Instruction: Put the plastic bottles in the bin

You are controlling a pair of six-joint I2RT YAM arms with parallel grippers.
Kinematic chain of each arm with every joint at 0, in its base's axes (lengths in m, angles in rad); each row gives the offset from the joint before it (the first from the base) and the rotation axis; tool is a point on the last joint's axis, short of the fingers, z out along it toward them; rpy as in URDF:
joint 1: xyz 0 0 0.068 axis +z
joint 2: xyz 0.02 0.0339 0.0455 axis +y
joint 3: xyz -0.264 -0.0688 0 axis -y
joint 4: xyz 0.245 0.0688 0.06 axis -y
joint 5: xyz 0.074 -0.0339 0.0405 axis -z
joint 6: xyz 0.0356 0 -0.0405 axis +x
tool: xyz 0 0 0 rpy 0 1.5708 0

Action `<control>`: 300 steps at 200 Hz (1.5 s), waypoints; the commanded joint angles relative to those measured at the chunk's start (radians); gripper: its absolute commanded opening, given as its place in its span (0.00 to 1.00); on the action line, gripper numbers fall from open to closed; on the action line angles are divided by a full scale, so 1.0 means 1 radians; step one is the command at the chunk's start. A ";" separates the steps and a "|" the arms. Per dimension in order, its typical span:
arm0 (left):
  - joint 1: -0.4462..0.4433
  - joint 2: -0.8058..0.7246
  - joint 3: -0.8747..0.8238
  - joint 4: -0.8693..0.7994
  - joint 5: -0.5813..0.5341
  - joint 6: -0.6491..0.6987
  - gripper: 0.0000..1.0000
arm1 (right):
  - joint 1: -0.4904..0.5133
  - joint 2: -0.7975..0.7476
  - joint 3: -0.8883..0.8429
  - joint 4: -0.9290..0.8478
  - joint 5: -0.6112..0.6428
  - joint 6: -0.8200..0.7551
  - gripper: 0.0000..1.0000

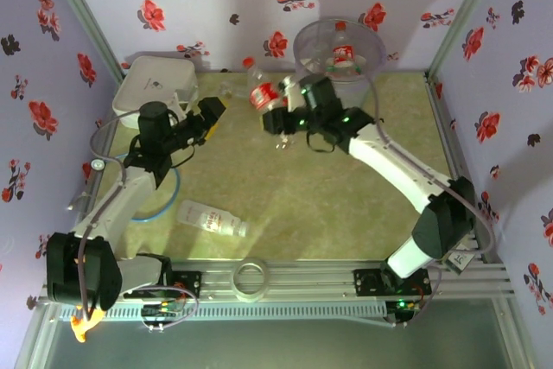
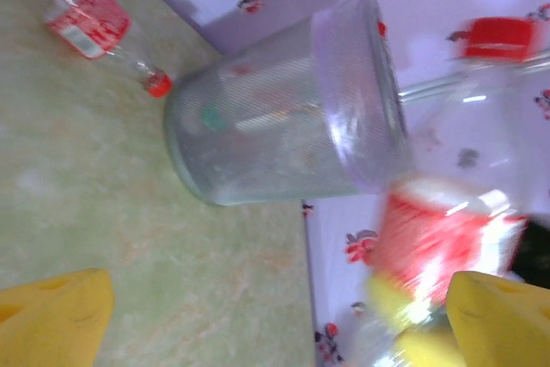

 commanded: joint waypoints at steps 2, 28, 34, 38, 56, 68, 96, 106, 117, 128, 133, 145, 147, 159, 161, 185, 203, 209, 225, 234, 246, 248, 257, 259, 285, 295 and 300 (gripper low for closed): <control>0.008 -0.040 0.012 -0.255 -0.072 0.137 1.00 | -0.112 -0.060 0.124 -0.068 0.116 -0.108 0.46; 0.008 -0.086 -0.026 -0.322 -0.125 0.151 1.00 | -0.237 0.004 0.250 -0.064 0.140 -0.153 0.44; 0.007 -0.091 -0.033 -0.329 -0.131 0.150 1.00 | -0.262 0.028 0.278 -0.059 0.145 -0.165 0.44; 0.007 -0.094 -0.038 -0.333 -0.132 0.150 1.00 | -0.277 0.045 0.297 -0.054 0.146 -0.173 0.44; 0.007 -0.106 -0.060 -0.340 -0.144 0.145 1.00 | -0.342 0.130 0.364 -0.006 0.136 -0.189 0.43; 0.008 -0.112 -0.065 -0.348 -0.146 0.143 1.00 | -0.372 0.190 0.418 0.018 0.122 -0.204 0.43; 0.007 -0.129 -0.049 -0.435 -0.161 0.173 1.00 | -0.400 0.332 0.550 0.030 0.113 -0.243 0.43; 0.007 -0.137 -0.035 -0.490 -0.177 0.195 1.00 | -0.402 0.378 0.598 0.020 0.119 -0.260 0.43; 0.007 -0.143 -0.019 -0.555 -0.193 0.217 0.99 | -0.403 0.426 0.643 0.008 0.121 -0.269 0.43; 0.007 -0.146 -0.010 -0.606 -0.202 0.237 0.99 | -0.401 0.475 0.682 -0.004 0.112 -0.272 0.43; 0.007 -0.150 -0.008 -0.620 -0.205 0.241 0.99 | -0.403 0.491 0.696 -0.010 0.107 -0.273 0.43; 0.007 -0.160 -0.013 -0.636 -0.209 0.244 0.99 | -0.401 0.525 0.711 -0.025 0.093 -0.273 0.43; 0.007 -0.160 -0.014 -0.638 -0.210 0.244 0.99 | -0.401 0.529 0.712 -0.029 0.093 -0.273 0.44; 0.008 -0.171 -0.022 -0.640 -0.215 0.241 0.99 | -0.401 0.542 0.699 -0.041 0.095 -0.273 0.44; 0.007 -0.172 -0.023 -0.639 -0.216 0.240 0.99 | -0.401 0.544 0.695 -0.042 0.095 -0.273 0.44; 0.007 -0.175 -0.036 -0.614 -0.224 0.231 0.99 | -0.402 0.531 0.639 -0.050 0.090 -0.274 0.49; 0.008 -0.158 -0.036 -0.597 -0.224 0.228 0.98 | -0.400 0.504 0.620 -0.070 0.087 -0.286 0.56; 0.007 -0.150 -0.036 -0.593 -0.223 0.227 0.98 | -0.398 0.490 0.619 -0.083 0.087 -0.294 0.60; 0.007 -0.139 -0.035 -0.579 -0.221 0.226 0.98 | -0.398 0.458 0.620 -0.109 0.099 -0.312 0.70; 0.007 -0.133 -0.035 -0.572 -0.220 0.226 0.98 | -0.399 0.442 0.626 -0.130 0.111 -0.322 0.74; 0.007 -0.126 -0.037 -0.565 -0.215 0.226 0.98 | -0.398 0.422 0.626 -0.152 0.125 -0.335 0.77; 0.007 -0.125 -0.038 -0.564 -0.214 0.226 0.98 | -0.398 0.421 0.627 -0.153 0.125 -0.336 0.77; 0.007 -0.123 -0.039 -0.559 -0.211 0.225 0.98 | -0.399 0.409 0.630 -0.166 0.141 -0.344 0.78; 0.007 -0.121 -0.041 -0.558 -0.210 0.225 0.98 | -0.398 0.407 0.631 -0.168 0.144 -0.345 0.78; 0.007 -0.121 -0.046 -0.552 -0.208 0.225 0.98 | -0.398 0.415 0.664 -0.169 0.158 -0.338 0.71; 0.007 -0.122 -0.048 -0.549 -0.207 0.225 0.98 | -0.398 0.440 0.696 -0.176 0.154 -0.330 0.67; 0.007 -0.123 -0.049 -0.548 -0.207 0.224 0.97 | -0.398 0.454 0.714 -0.181 0.152 -0.327 0.65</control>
